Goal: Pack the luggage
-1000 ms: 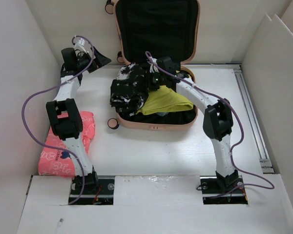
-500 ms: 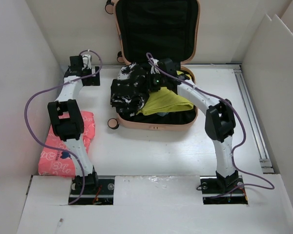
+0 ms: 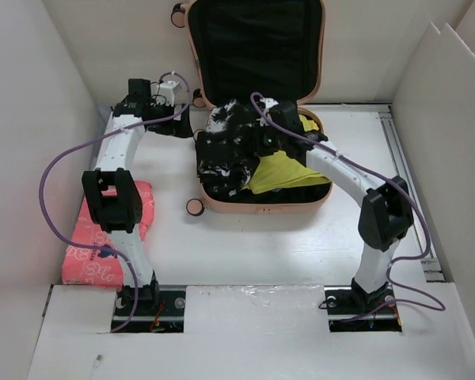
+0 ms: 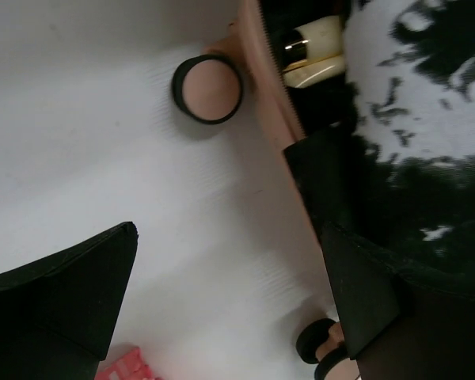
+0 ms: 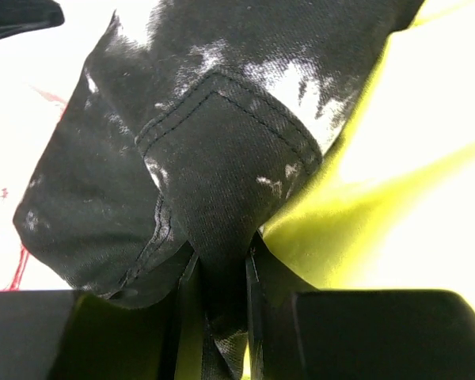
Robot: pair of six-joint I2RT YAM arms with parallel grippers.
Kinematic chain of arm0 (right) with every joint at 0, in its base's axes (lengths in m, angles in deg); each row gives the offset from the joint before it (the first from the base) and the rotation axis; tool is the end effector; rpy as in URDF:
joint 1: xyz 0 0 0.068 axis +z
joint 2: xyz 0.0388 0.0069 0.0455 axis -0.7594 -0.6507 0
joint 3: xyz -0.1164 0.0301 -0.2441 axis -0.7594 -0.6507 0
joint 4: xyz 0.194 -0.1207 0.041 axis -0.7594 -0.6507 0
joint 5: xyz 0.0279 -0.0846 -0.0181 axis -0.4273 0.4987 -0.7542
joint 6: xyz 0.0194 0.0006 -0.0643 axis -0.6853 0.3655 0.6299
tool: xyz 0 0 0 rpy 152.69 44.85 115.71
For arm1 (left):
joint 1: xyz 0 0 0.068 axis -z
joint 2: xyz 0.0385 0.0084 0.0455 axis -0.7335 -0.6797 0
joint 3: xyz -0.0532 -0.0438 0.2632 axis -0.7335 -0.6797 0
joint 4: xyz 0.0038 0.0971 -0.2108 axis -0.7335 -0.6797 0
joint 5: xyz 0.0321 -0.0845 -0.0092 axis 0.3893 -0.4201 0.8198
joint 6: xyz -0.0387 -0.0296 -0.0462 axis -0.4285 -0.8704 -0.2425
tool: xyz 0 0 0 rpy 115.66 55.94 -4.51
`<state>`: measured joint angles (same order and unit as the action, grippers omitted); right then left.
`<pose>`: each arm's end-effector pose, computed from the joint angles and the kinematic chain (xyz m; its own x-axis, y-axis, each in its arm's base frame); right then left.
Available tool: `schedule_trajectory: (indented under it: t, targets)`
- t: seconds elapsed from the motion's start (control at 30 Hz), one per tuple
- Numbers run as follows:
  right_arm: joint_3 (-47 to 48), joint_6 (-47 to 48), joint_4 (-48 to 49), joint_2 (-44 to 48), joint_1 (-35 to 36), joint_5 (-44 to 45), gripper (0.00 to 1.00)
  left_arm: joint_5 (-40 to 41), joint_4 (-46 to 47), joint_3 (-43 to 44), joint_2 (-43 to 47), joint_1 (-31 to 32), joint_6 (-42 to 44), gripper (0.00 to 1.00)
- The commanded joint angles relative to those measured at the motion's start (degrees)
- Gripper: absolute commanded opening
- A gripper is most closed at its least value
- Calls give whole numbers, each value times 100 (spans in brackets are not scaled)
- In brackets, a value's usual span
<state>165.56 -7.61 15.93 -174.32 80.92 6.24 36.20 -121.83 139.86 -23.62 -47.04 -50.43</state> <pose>0.3537 0.2280 0.3028 -0.6540 -0.0336 -0.7558 -0.4550 0.8156 0.3574 0.4330 -0.0267 0.3093 -0.5482 0.2024 -0.8115 0.5069 0.8522 -0.1299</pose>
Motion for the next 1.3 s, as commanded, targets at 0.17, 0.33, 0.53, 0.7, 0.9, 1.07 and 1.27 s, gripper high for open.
schedule_trajectory:
  t: [0.17, 0.33, 0.53, 0.7, 0.9, 1.07, 1.27]
  targets:
    - [196, 61, -260, 883, -136, 1764, 0, -895, -618, 527, 357, 724, 195, 100]
    - [382, 202, -681, 611, -197, 1590, 0, -1150, -741, 527, 164, 978, 247, 100]
    - [268, 333, -620, -4, -391, 571, 19, -834, -487, 141, -117, 1207, 90, 100]
    - [689, 632, -1295, -383, -636, 288, 72, -255, -434, 88, -118, 1478, 229, 100]
    - [1707, 1449, -1971, -163, -699, 699, 81, 46, -495, -351, -241, 1761, 397, 100]
    - [2894, 1881, -2484, -110, -270, 1404, 74, 45, -732, -107, -188, 1761, 397, 100]
    - [2659, 1548, -1748, -373, -66, 502, 37, -191, -1242, 711, -31, 1761, 397, 100]
